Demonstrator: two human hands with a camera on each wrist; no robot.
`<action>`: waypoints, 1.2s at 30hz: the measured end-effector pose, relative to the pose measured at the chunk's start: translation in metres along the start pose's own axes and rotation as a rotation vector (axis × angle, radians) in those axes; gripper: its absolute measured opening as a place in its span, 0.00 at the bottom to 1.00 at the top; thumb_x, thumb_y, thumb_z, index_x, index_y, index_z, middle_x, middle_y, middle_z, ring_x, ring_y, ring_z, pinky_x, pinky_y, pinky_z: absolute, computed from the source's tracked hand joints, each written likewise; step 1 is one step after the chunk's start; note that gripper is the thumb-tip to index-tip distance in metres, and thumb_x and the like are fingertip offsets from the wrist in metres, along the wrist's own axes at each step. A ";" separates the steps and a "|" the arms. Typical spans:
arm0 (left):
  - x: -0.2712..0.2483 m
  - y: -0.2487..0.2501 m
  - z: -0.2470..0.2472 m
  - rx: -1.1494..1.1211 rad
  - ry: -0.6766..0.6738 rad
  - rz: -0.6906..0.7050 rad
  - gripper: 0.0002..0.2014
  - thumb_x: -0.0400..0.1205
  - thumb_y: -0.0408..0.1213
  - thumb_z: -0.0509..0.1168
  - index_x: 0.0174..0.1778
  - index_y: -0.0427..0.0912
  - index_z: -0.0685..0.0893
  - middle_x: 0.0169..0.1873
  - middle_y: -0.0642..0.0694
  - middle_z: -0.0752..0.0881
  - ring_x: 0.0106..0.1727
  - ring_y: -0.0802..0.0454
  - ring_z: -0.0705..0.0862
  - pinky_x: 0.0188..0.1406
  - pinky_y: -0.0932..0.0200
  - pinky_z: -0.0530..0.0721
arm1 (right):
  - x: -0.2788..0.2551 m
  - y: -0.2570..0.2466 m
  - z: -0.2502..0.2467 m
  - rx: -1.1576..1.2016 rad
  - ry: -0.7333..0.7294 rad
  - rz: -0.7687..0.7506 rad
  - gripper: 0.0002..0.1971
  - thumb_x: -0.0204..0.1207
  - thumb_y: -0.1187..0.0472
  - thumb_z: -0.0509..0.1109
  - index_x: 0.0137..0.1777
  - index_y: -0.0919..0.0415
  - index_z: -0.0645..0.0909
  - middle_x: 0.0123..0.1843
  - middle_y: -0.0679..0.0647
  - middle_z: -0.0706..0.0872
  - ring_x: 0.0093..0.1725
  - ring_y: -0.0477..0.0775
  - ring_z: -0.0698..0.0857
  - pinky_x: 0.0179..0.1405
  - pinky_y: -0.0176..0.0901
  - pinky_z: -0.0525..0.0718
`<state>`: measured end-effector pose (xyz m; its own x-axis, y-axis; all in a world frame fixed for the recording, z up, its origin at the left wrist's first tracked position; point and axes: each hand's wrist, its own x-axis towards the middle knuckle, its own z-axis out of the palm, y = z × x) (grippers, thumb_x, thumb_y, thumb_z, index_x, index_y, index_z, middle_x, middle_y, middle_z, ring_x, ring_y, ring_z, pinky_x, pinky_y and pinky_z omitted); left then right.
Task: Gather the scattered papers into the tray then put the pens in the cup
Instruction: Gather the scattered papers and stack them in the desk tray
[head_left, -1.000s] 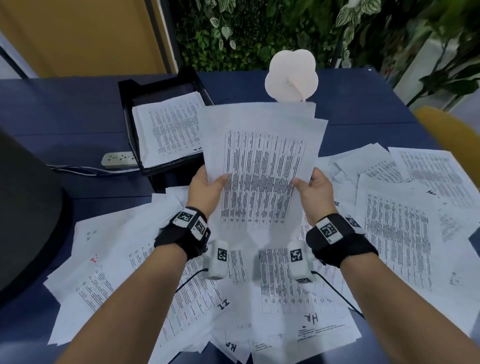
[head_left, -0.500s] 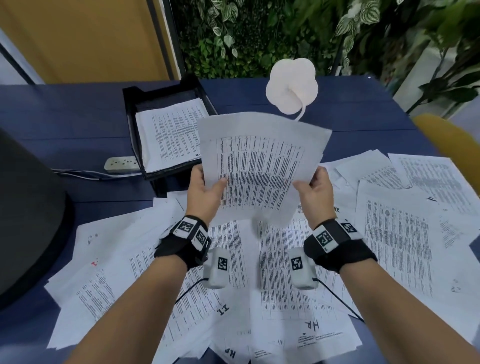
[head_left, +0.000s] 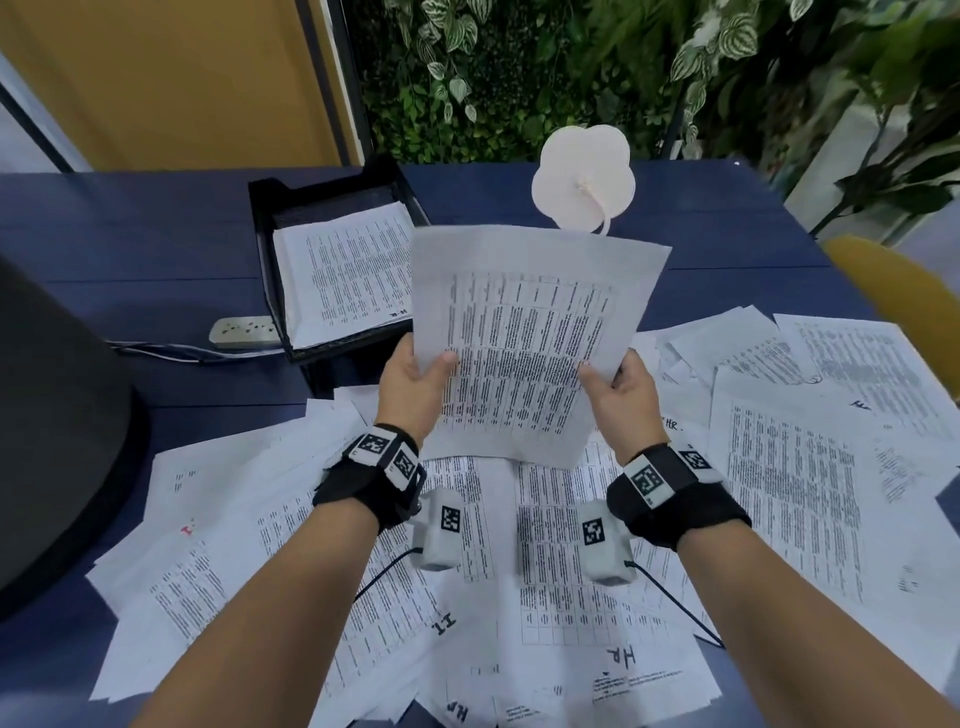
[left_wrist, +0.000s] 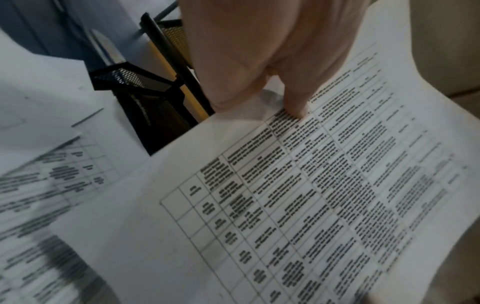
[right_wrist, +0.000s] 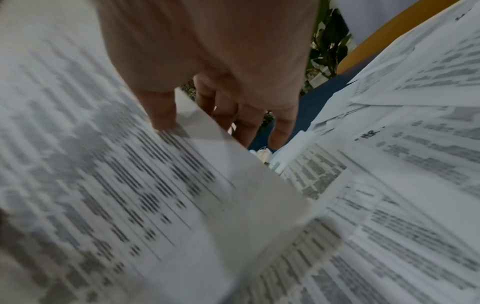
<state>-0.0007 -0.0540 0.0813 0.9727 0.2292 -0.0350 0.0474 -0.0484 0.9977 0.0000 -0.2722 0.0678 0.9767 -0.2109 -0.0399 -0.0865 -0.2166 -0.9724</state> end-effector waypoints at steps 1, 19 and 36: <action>0.001 0.003 -0.001 -0.034 0.023 -0.002 0.17 0.82 0.30 0.65 0.66 0.44 0.76 0.55 0.53 0.86 0.57 0.60 0.85 0.64 0.56 0.81 | 0.001 0.003 -0.003 -0.019 0.003 0.027 0.08 0.76 0.55 0.72 0.44 0.58 0.78 0.39 0.50 0.85 0.38 0.49 0.81 0.43 0.48 0.81; 0.009 0.015 -0.025 -0.626 0.113 -0.276 0.09 0.86 0.39 0.59 0.61 0.45 0.77 0.56 0.43 0.86 0.58 0.43 0.84 0.48 0.49 0.83 | 0.005 -0.006 -0.015 0.570 0.066 0.188 0.08 0.81 0.70 0.63 0.54 0.58 0.79 0.54 0.57 0.87 0.48 0.53 0.87 0.47 0.48 0.88; 0.014 -0.006 -0.061 0.028 -0.098 -0.221 0.12 0.72 0.26 0.74 0.50 0.39 0.85 0.45 0.47 0.89 0.49 0.47 0.86 0.66 0.43 0.80 | 0.015 0.002 -0.029 0.363 0.016 0.180 0.11 0.75 0.74 0.69 0.52 0.60 0.82 0.51 0.57 0.87 0.47 0.53 0.86 0.47 0.44 0.83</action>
<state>-0.0010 0.0087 0.0780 0.9554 0.1415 -0.2593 0.2665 -0.0344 0.9632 0.0088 -0.3033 0.0714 0.9488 -0.2300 -0.2166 -0.1785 0.1752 -0.9682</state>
